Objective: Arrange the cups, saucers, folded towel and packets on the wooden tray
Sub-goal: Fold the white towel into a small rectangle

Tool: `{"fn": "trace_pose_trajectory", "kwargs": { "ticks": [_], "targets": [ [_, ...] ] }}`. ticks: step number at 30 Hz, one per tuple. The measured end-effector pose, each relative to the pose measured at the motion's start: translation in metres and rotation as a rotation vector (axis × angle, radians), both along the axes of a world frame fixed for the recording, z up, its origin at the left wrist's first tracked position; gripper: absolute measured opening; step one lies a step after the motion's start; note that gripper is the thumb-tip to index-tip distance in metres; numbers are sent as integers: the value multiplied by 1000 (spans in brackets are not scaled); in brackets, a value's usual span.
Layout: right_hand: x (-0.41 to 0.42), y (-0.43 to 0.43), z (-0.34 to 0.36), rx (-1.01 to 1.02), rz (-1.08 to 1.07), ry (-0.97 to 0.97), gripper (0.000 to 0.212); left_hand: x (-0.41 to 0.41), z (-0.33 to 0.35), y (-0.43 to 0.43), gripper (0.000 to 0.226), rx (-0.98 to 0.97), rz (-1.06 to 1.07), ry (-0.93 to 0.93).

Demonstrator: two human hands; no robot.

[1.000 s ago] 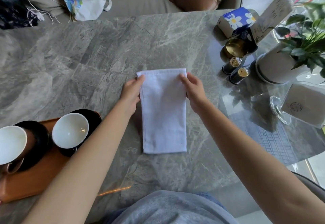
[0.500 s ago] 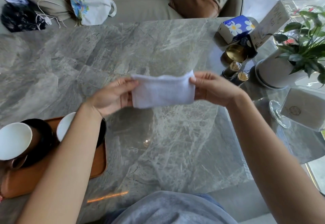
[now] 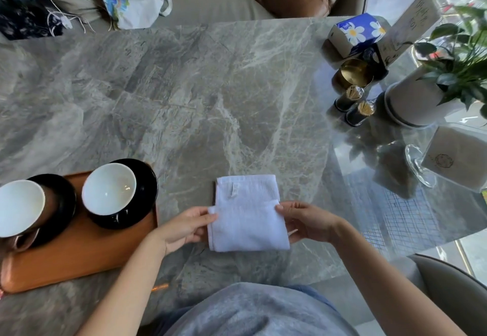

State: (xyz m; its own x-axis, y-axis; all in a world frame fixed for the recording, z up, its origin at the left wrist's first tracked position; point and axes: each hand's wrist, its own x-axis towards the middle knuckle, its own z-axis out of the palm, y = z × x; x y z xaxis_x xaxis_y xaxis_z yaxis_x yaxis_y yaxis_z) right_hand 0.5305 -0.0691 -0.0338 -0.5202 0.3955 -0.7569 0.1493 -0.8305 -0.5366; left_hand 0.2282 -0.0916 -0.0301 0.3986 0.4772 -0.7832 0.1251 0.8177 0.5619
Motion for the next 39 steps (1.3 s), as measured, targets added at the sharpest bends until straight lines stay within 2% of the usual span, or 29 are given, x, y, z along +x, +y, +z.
{"fn": "trace_pose_trajectory", "kwargs": {
  "ticks": [2, 11, 15, 18, 31, 34, 36, 39],
  "targets": [
    [-4, 1, -2, 57, -44, -84, 24, 7, -4, 7, 24, 36, 32, 69],
    [-27, 19, -13, 379, -131, -511, 23, 48, -32, 32, 8, 372, 314, 337],
    [-36, 25, -20, 546, -69, -712, 30, 52, -42, 32, 34, 467, 338, 446],
    [-38, 27, -24, 602, -18, -792, 32, 53, -47, 32, 37, 493, 336, 485],
    [-41, 37, -32, 592, 45, -875, 38, 47, -58, 38, 50, 492, 269, 607],
    [-41, 40, -31, 539, -6, -831, 41, 46, -56, 39, 45, 425, 274, 600],
    [-38, 37, -29, 464, -111, -735, 41, 44, -55, 38, 35, 319, 299, 510],
    [-31, 25, -19, 372, -171, -602, 30, 40, -50, 27, 29, 194, 272, 413]
  ]
}}
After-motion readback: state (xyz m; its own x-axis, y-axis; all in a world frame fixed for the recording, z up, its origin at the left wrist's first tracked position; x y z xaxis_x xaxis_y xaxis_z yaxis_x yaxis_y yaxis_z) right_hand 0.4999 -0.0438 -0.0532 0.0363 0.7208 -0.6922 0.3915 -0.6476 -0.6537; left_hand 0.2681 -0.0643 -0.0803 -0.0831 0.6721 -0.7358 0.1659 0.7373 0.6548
